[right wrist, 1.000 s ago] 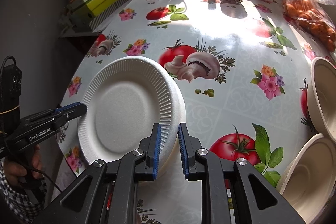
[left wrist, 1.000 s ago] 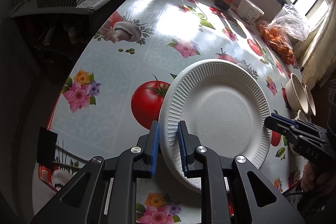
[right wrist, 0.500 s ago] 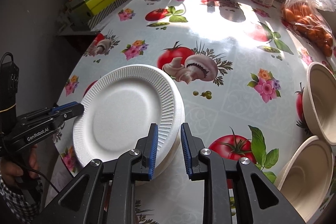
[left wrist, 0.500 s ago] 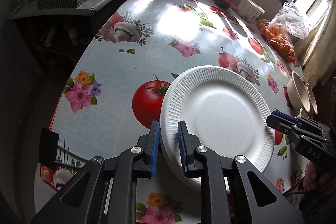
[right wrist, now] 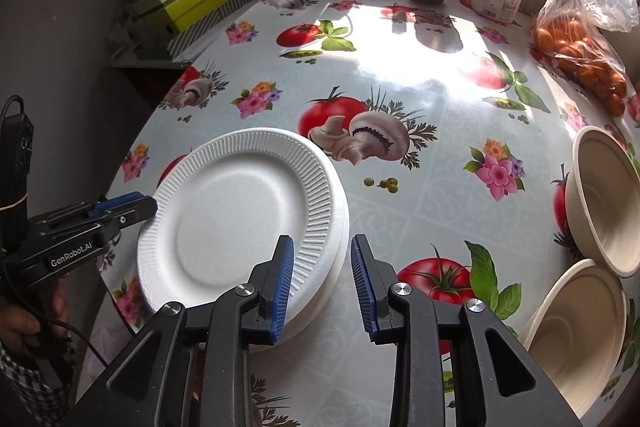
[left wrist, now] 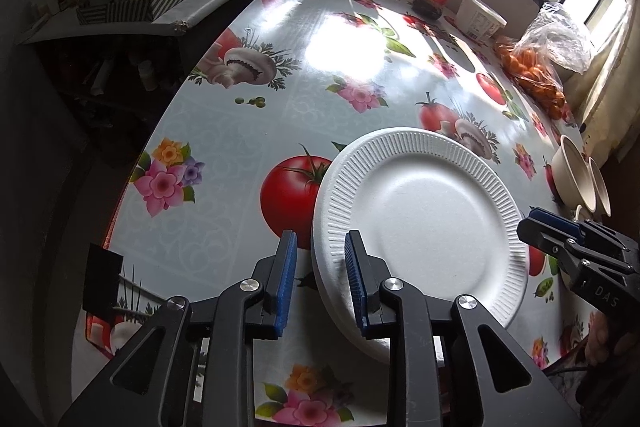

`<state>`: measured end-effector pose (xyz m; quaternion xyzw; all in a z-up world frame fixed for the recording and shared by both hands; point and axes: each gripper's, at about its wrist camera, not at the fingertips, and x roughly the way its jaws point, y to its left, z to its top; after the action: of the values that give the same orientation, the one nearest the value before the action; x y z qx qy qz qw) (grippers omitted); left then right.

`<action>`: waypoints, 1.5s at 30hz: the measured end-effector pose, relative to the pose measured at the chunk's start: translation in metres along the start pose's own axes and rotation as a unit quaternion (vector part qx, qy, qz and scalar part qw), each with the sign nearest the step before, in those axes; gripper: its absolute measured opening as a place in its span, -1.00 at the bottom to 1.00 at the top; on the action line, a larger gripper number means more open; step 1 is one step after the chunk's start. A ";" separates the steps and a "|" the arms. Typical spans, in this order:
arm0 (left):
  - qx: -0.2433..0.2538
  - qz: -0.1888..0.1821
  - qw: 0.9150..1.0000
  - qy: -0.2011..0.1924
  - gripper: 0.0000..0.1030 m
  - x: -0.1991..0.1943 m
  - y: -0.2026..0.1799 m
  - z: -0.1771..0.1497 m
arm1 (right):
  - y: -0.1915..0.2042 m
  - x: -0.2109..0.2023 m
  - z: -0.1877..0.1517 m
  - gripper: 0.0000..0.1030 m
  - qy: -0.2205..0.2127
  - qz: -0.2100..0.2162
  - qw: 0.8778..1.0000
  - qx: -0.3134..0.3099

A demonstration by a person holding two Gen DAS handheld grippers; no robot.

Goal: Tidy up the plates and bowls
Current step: 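Lower the plate stacks onto the table and open both grippers, then move both grippers toward the beige paper bowls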

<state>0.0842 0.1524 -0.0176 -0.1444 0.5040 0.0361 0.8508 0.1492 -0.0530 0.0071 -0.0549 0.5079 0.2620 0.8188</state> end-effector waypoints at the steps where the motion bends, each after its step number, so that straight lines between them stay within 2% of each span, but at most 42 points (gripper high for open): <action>1: 0.001 0.001 1.000 -0.002 -0.48 -0.001 0.000 0.000 | 0.000 -0.001 0.000 -0.39 -0.001 0.000 1.000 0.001; 5: 0.006 0.010 1.000 -0.012 -0.47 -0.005 -0.002 -0.001 | 0.001 -0.004 -0.003 -0.28 -0.008 -0.004 1.000 0.000; 6: 0.007 0.013 1.000 -0.016 -0.41 -0.006 -0.002 -0.002 | 0.002 -0.006 -0.004 -0.27 -0.011 -0.006 1.000 -0.001; 7: 0.008 0.015 1.000 -0.020 -0.27 -0.008 -0.003 -0.002 | 0.003 -0.007 -0.004 -0.25 -0.014 -0.009 1.000 -0.003; 9: 0.006 0.016 0.999 -0.028 -0.16 -0.012 -0.004 -0.003 | 0.004 -0.010 -0.006 -0.22 -0.022 -0.013 1.000 -0.004; 17: 0.022 0.037 0.995 -0.090 -0.15 -0.035 -0.012 -0.005 | 0.004 -0.023 -0.014 -0.04 -0.056 -0.029 0.998 -0.002; 23: 0.045 0.045 0.991 -0.118 -0.15 -0.048 -0.030 -0.008 | 0.001 -0.037 -0.021 0.05 -0.089 -0.045 0.995 0.002; 27: 0.056 0.040 0.989 -0.127 -0.15 -0.051 -0.044 -0.010 | -0.002 -0.046 -0.026 0.15 -0.108 -0.055 0.993 0.009; 37: 0.115 0.024 0.980 -0.162 -0.14 -0.053 -0.102 -0.008 | -0.026 -0.078 -0.042 0.20 -0.160 -0.093 0.982 0.042; 45: 0.157 0.000 0.975 -0.157 -0.14 -0.044 -0.147 -0.004 | -0.050 -0.097 -0.052 0.21 -0.179 -0.118 0.975 0.063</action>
<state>0.0902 0.0145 0.0497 -0.0013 0.3635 -0.0218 0.9313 0.0983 -0.1501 0.0570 -0.0147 0.3582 0.1360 0.9236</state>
